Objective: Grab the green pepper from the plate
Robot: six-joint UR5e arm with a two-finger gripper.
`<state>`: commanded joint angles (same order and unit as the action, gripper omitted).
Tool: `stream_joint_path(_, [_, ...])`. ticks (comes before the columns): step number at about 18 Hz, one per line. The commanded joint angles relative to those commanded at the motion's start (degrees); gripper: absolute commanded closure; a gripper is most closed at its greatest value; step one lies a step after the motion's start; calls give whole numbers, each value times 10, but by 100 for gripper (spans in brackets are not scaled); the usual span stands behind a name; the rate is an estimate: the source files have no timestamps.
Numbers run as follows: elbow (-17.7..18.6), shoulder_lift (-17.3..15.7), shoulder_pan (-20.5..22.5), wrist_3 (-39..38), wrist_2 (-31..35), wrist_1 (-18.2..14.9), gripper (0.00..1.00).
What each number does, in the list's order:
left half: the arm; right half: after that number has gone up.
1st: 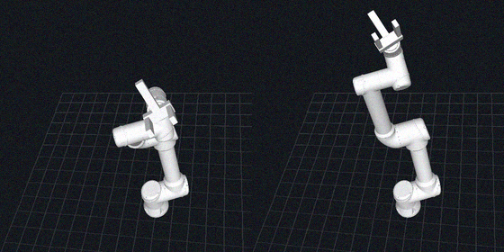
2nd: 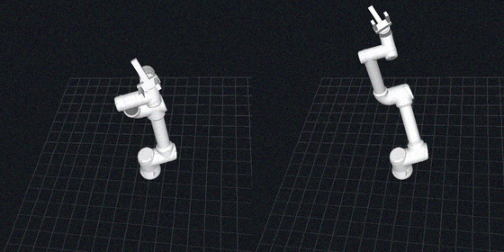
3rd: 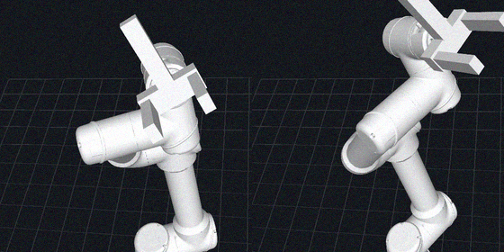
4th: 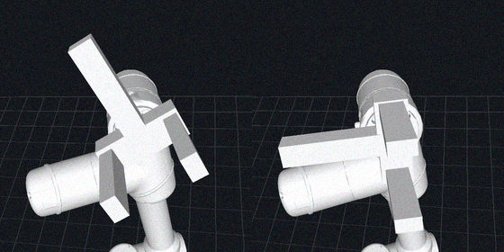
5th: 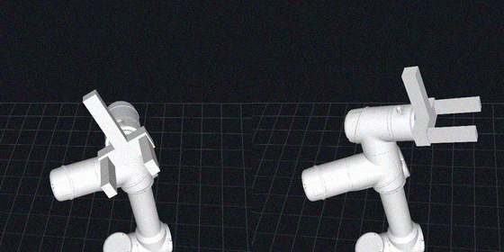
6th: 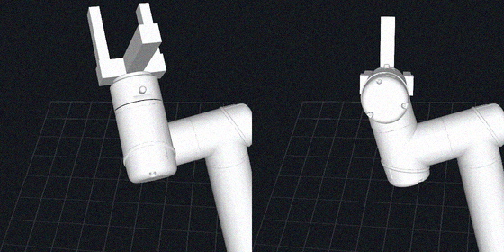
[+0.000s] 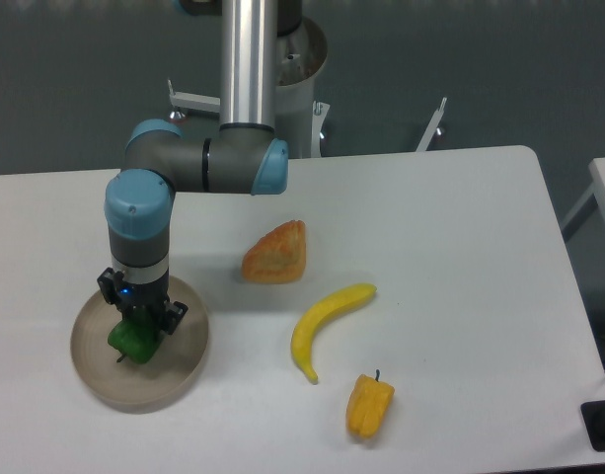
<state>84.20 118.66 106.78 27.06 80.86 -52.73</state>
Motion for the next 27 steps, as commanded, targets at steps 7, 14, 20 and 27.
stream_joint_path(7, [-34, -41, 89, 162, 10, -113, 67])
stream_joint_path(14, [-37, -54, 173, 307, 24, -111, 68])
stream_joint_path(20, [-42, -46, 199, 386, 72, -105, 68])
stream_joint_path(27, [-47, -41, 200, 384, 72, -105, 68])
